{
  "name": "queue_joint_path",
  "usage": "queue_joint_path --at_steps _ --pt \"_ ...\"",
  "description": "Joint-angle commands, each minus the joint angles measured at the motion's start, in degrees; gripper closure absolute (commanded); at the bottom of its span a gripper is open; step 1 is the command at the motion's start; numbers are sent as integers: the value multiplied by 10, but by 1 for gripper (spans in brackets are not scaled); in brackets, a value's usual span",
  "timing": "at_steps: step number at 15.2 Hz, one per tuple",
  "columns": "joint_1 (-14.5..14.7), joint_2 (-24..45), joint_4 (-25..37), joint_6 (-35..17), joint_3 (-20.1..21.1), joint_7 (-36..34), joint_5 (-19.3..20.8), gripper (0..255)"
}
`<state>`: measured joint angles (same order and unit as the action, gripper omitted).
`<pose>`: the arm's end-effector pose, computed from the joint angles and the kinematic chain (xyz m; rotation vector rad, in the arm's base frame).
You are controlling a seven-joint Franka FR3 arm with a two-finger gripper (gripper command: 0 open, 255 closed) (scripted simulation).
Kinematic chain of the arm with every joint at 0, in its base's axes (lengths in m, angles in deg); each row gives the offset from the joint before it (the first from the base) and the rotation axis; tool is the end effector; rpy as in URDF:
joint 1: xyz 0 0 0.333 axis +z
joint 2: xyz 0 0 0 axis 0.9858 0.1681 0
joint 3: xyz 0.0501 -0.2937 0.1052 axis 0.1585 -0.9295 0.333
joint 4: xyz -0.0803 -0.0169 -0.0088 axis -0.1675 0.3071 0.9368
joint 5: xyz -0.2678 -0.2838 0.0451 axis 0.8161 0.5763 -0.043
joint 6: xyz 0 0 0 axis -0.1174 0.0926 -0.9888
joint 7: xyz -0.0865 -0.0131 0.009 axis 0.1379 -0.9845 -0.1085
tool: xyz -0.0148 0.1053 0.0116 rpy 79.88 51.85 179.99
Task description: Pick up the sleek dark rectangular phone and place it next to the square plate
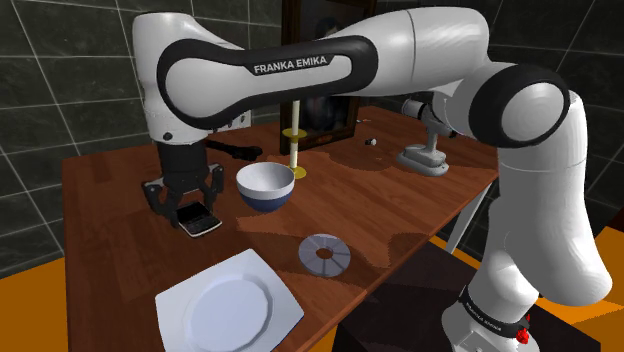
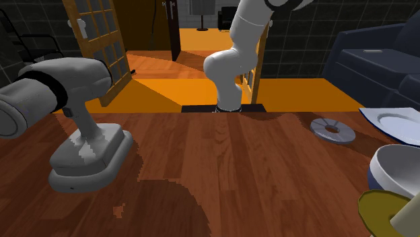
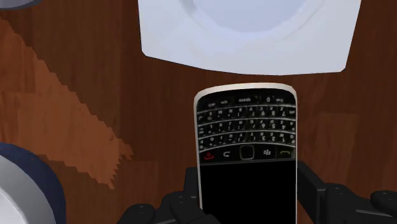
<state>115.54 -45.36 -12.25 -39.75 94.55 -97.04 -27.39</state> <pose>0.4952 0.4802 0.4788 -3.0803 -0.1793 0.0466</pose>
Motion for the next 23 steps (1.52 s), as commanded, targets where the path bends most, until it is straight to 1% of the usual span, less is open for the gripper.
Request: queue_joint_path --at_steps 1,2,10,18,23 --pt "23 48 76 27 4 -24 10 255" --pt "42 89 141 51 5 -40 18 255" --pt "38 85 73 -13 4 -39 17 255" --pt "36 93 23 -70 2 -38 19 255" --pt "36 94 19 -75 2 -38 19 255"
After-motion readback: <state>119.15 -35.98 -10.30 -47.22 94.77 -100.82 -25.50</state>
